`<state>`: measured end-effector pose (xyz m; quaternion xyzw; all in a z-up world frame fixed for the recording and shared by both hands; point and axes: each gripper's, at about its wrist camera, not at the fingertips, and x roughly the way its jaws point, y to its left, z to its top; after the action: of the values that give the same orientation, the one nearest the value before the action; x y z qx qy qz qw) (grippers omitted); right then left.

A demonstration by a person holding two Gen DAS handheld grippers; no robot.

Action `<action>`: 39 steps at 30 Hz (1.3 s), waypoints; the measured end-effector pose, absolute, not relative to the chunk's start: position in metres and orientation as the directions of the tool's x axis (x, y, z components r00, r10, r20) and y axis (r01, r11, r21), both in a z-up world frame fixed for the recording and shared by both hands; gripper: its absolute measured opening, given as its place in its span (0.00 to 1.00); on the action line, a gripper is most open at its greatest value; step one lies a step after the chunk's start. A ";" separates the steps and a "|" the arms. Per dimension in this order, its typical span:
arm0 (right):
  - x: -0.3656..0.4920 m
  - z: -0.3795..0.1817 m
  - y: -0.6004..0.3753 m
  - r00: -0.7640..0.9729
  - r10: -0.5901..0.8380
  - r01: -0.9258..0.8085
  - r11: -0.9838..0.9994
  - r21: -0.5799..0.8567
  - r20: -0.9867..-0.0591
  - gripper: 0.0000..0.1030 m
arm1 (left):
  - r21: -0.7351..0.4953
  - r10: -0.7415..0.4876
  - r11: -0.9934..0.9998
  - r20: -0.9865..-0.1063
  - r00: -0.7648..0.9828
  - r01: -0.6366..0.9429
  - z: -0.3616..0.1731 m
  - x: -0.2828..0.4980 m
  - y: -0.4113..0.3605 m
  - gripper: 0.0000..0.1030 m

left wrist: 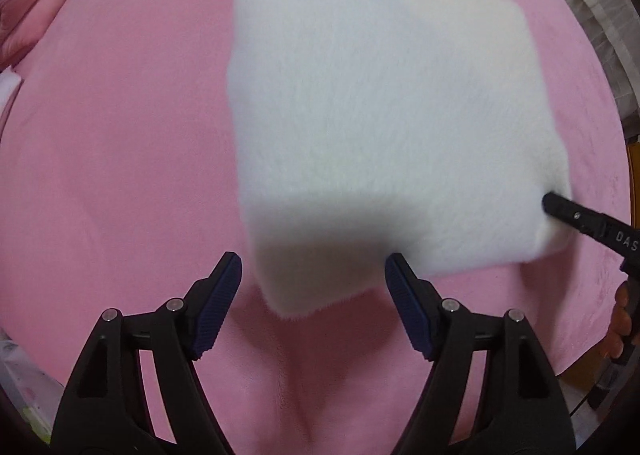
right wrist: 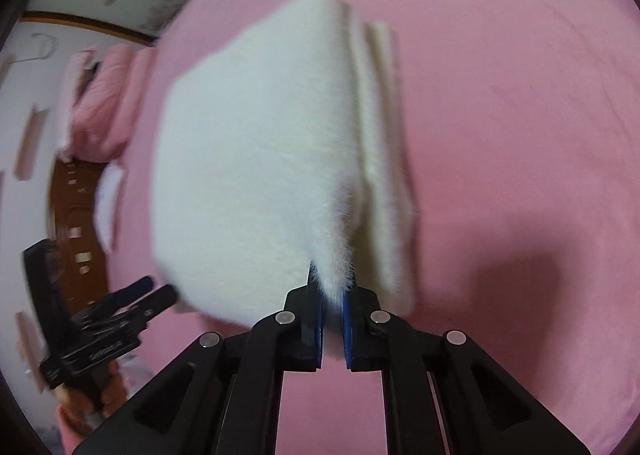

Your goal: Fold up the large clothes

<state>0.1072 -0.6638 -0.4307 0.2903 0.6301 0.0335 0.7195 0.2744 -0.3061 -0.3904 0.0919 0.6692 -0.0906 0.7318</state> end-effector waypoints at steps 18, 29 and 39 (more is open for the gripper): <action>0.104 -0.395 -0.570 0.249 0.567 0.143 0.781 0.608 -0.786 0.06 | -0.183 -0.203 0.951 -0.978 0.057 0.249 -0.397 0.306 -0.334 0.03; 0.019 -0.435 -0.614 0.219 0.384 0.308 0.845 0.437 -0.897 0.00 | -0.122 -0.133 0.952 -0.991 0.020 0.280 -0.419 0.278 -0.323 0.00; 0.072 -0.397 -0.540 0.388 0.581 0.049 0.762 0.646 -0.715 0.00 | -0.249 -0.289 0.939 -0.945 0.151 0.237 -0.420 0.369 -0.336 0.00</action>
<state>0.0723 -0.5402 -0.3973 0.2998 0.5259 0.1712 0.7773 0.3686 -0.3360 -0.4201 -0.0207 0.6280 -0.1733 0.7584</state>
